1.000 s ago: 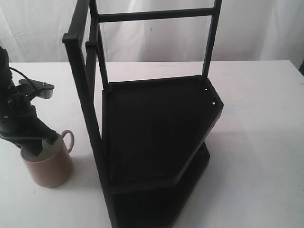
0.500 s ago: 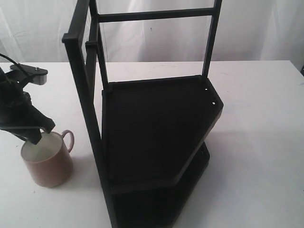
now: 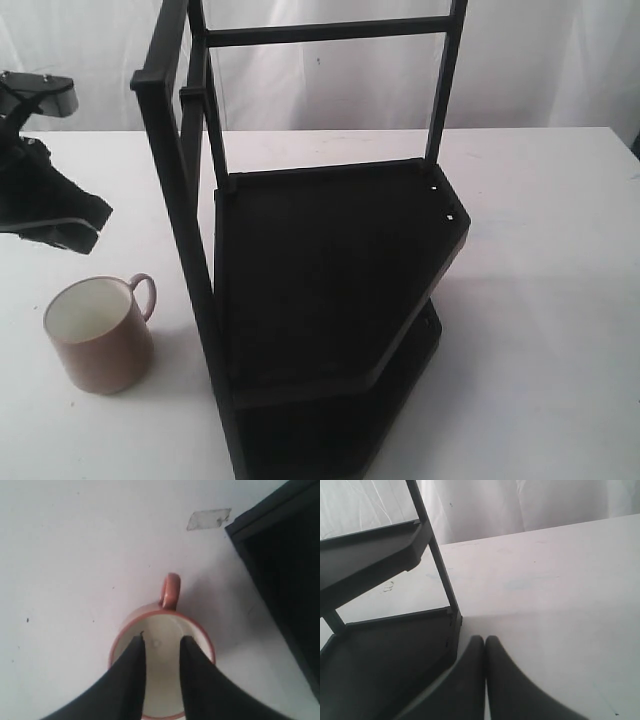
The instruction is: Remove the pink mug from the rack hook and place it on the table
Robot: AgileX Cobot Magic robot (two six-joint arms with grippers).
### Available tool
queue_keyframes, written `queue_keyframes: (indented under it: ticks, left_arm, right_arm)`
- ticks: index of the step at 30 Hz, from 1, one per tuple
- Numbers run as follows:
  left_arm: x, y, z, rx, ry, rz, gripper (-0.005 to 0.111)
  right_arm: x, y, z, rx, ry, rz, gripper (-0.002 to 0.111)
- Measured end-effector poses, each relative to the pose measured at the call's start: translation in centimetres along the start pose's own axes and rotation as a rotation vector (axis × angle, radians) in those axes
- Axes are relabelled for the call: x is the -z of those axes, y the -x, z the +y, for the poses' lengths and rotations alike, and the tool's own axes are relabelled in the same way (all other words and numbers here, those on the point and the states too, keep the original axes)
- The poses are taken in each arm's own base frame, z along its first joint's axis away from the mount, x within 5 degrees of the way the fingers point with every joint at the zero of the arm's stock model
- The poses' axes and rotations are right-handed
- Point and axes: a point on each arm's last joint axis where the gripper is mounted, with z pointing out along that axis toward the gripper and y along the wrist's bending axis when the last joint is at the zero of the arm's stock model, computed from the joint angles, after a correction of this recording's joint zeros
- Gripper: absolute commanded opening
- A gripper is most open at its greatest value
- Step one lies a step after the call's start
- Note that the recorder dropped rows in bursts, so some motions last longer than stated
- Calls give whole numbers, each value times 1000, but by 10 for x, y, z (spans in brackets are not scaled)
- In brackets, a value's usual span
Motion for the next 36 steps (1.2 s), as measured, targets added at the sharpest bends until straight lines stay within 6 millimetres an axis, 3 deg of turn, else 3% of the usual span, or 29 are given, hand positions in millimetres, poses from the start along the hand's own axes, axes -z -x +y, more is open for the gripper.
queue_keyframes:
  ticks: [3, 7, 11, 22, 27, 36]
  left_arm:
    - [20, 1, -8, -17, -45, -92, 0]
    - [56, -7, -30, -79, -183, -286, 0]
    - [73, -31, -45, -109, -270, -459, 0]
    - [79, -85, -60, -109, -364, -683, 0]
    - [93, -94, -68, -99, -443, -751, 0]
    - [93, -94, -68, -103, -442, -755, 0]
  right_arm:
    - [0, 0, 0, 0, 0, 0, 0]
    - [0, 0, 0, 0, 0, 0, 0]
    - [0, 0, 0, 0, 0, 0, 0]
    - [0, 0, 0, -16, 0, 0, 0]
    - [0, 0, 0, -22, 0, 0, 0]
    - [0, 0, 0, -24, 0, 0, 0]
